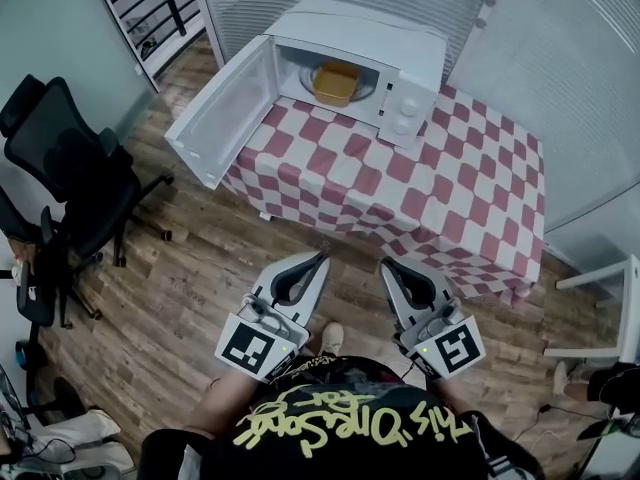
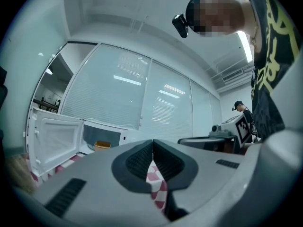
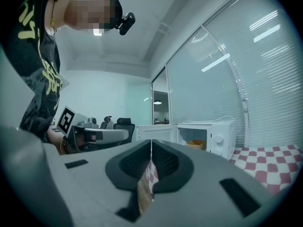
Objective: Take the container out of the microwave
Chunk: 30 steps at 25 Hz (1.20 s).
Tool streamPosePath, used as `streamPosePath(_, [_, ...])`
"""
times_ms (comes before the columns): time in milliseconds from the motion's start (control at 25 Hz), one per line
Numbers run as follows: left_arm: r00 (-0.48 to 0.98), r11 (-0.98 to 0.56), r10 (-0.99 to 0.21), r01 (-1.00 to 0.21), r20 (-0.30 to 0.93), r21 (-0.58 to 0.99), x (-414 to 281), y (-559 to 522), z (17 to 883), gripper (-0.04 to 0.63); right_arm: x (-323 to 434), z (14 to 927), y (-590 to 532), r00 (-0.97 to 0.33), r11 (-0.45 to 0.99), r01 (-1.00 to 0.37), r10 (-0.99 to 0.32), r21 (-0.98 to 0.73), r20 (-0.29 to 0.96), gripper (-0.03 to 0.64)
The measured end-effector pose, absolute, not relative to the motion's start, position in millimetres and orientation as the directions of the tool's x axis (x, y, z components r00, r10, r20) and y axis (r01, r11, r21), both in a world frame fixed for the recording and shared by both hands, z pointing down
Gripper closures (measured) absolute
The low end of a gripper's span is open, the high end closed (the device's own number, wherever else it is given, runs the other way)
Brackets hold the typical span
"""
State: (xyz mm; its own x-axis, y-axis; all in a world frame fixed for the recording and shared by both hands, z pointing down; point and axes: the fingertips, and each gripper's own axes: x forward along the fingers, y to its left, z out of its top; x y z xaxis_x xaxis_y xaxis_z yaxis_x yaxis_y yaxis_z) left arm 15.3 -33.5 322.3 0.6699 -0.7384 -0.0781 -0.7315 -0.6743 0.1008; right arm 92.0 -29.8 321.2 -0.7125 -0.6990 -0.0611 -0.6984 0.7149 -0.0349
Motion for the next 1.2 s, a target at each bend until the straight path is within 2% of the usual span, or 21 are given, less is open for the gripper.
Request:
streamPosePath(240, [0.667,-0.668,-0.744,-0.741,-0.037,0.07,1,-38,331,0.588,80,319,-30,-0.708,0.712,-0.7,-0.703,-0.06,-0.07,0.606])
streamPosePath(720, [0.681,-0.684,-0.729,-0.725,-0.067,0.073,24,-41,325,0.588,108,324,-36,-0.687,0.691,-0.72,-0.722,-0.062,-0.081,0.606])
streamPosePath(880, [0.654,-0.66,-0.751,-0.747,-0.085,0.077,32,-42,324,0.588,122,335,-42,-0.69,0.692,-0.72,-0.722,-0.048,-0.051,0.606])
streamPosePath(1040, [0.627,-0.628,-0.778,-0.772,-0.044,0.101,28,-37,327,0.588,128,337,-49,-0.686,0.688,-0.722,-0.725,-0.07,-0.059,0.606])
streamPosePath(1200, [0.626,-0.629,-0.777,-0.775,-0.061,0.059,17,-41,326,0.588,119,332,-53,-0.698,0.702,-0.71,-0.712,-0.06,-0.076,0.606])
